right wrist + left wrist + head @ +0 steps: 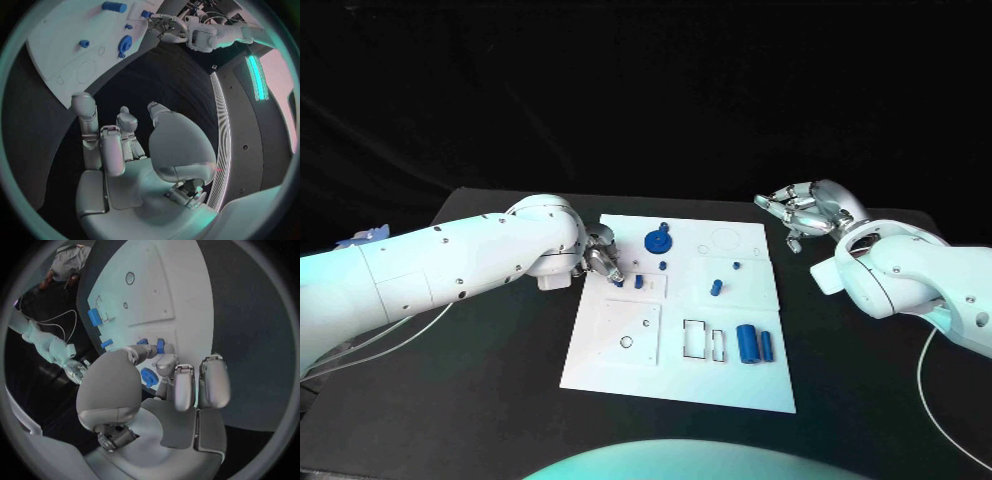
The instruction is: Assemble the parts on the task board
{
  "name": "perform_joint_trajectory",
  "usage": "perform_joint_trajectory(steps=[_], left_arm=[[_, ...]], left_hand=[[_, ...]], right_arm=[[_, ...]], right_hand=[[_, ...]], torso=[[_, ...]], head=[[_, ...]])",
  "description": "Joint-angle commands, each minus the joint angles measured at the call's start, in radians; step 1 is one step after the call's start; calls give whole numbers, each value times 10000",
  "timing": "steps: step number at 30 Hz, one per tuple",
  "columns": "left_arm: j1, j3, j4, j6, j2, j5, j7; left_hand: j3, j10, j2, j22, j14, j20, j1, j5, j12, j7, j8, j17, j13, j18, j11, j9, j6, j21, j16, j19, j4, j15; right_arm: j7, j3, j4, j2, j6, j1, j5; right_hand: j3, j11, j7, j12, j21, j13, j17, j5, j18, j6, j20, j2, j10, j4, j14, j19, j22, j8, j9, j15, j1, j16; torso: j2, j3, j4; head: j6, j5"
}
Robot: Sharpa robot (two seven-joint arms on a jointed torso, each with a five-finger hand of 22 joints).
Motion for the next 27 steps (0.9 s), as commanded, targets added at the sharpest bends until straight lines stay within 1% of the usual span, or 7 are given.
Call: perform_joint_trajectory(steps=[1, 3, 10, 16, 21, 27], left_arm=[[-13, -11, -1, 322, 11, -19, -78], [-14, -11, -13, 318, 15, -21, -82], [-14, -11, -67, 152, 59, -4, -72], [-16, -15, -106, 218, 108, 9, -67], [-19, -22, -134, 307, 139, 26, -72], [-20, -32, -175, 355, 164, 34, -95]], left_hand=[[1207, 61, 109, 6, 848, -19, -25, 49, 34, -166, 79, 1736, 9, -152, 21, 104, 184, 43, 57, 48, -1211, -56], [1207, 61, 109, 6, 848, -19, -25, 49, 34, -166, 79, 1736, 9, -152, 21, 104, 184, 43, 57, 48, -1211, -56], [1194, 55, 124, -11, 844, -23, -75, 33, 4, -174, 99, 1721, -43, -148, 15, 93, 201, 34, 51, 41, -1185, -59], [1178, 90, 155, 3, 854, -26, -126, 11, 30, -186, 119, 1768, -3, -151, 7, 80, 218, 39, 72, 45, -1151, -64], [1053, 156, 167, 13, 863, -36, -262, -34, 68, -220, 160, 1811, 49, -153, -13, 41, 250, 40, 92, 48, -1083, -79], [689, 233, 169, 24, 876, -67, -508, -65, 116, -289, 203, 1877, 131, -154, -62, -61, 311, 38, 123, 54, -918, -119]], right_arm=[[64, 2, 1, 1, 90, -6, -27], [63, 2, 1, 0, 88, -7, -27], [70, 2, -6, 0, 88, -8, -26], [72, 2, -14, 6, 86, -12, -25], [74, 2, -14, 5, 82, -14, -25], [74, 2, -14, 0, 73, -15, -25]], right_hand=[[-61, -9, -2, 56, -55, -6, 615, 34, 99, -65, -49, 35, -77, -21, 523, 6, 6, 67, -10, -65, 31, -50], [-61, -9, -2, 56, -55, -6, 615, 34, 99, -65, -49, 35, -77, -21, 523, 6, 6, 67, -10, -65, 31, -50], [-61, -9, -2, 56, -55, -6, 615, 34, 99, -65, -49, 35, -77, -21, 523, 6, 6, 67, -10, -65, 31, -50], [-61, -9, -2, 56, -55, -6, 615, 34, 99, -65, -49, 35, -77, -21, 523, 6, 6, 67, -10, -65, 31, -50], [-61, -9, -2, 56, -55, -6, 615, 34, 99, -65, -49, 35, -77, -21, 523, 6, 6, 67, -10, -65, 31, -50], [-61, -9, -2, 56, -55, -6, 615, 34, 99, -65, -49, 35, -77, -21, 523, 6, 6, 67, -10, -65, 31, -50]], torso=[[0, -4, -7], [1, 2, -6], [4, -1, 7], [-1, 3, -8], [-2, 3, -8], [-3, 0, -7]], head=[[3, 8], [0, 9], [-12, 5], [-37, 13], [-42, 11], [-44, -2]])
